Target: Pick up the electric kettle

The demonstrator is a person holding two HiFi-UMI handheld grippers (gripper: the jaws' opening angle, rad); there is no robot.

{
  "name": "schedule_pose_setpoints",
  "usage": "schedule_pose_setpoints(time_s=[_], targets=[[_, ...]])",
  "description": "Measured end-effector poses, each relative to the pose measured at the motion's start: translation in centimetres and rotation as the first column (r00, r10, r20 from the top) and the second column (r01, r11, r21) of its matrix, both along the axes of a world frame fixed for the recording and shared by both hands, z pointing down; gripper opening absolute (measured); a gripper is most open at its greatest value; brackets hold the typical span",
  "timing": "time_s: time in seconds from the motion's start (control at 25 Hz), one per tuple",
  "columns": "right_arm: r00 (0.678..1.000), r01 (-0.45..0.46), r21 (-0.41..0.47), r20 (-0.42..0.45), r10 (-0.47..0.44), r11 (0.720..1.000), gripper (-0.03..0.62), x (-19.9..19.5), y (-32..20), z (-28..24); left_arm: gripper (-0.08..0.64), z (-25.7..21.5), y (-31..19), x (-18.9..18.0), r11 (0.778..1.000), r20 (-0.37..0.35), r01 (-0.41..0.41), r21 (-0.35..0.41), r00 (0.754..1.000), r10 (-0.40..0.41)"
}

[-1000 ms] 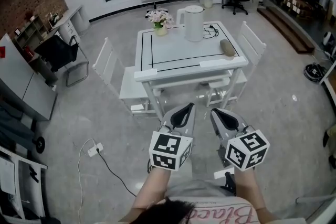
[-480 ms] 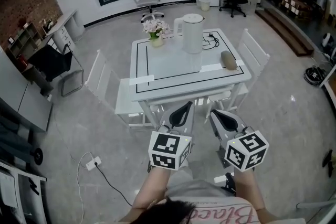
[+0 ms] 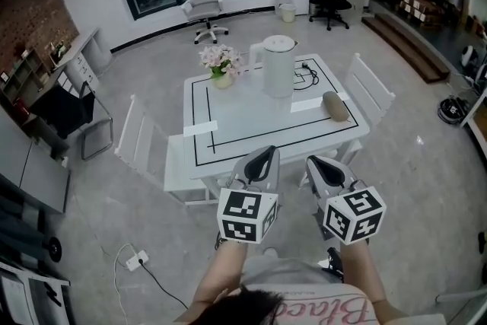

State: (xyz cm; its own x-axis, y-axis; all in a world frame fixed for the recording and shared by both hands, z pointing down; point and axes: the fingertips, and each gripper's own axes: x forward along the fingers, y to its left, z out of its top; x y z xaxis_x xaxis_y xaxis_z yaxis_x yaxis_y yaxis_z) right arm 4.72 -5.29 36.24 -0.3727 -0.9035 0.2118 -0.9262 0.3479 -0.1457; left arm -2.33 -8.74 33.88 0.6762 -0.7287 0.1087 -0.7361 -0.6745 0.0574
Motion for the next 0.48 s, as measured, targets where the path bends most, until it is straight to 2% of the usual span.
schedule_pose_setpoints(time_s=[0.32, 0.48], targets=[[0.997, -0.071, -0.002, 0.006, 0.071, 0.997, 0.023, 0.8, -3.7, 0.2, 0.001, 0.9, -3.1, -0.5, 1.000, 0.008, -0.019, -0.021, 1.000, 0.020], [0.999, -0.052, -0.016, -0.013, 0.052, 0.999, 0.023, 0.6, -5.0, 0.8, 0.001, 1.7, -4.5, -1.0, 0.999, 0.014, -0.011, -0.039, 1.000, 0.012]])
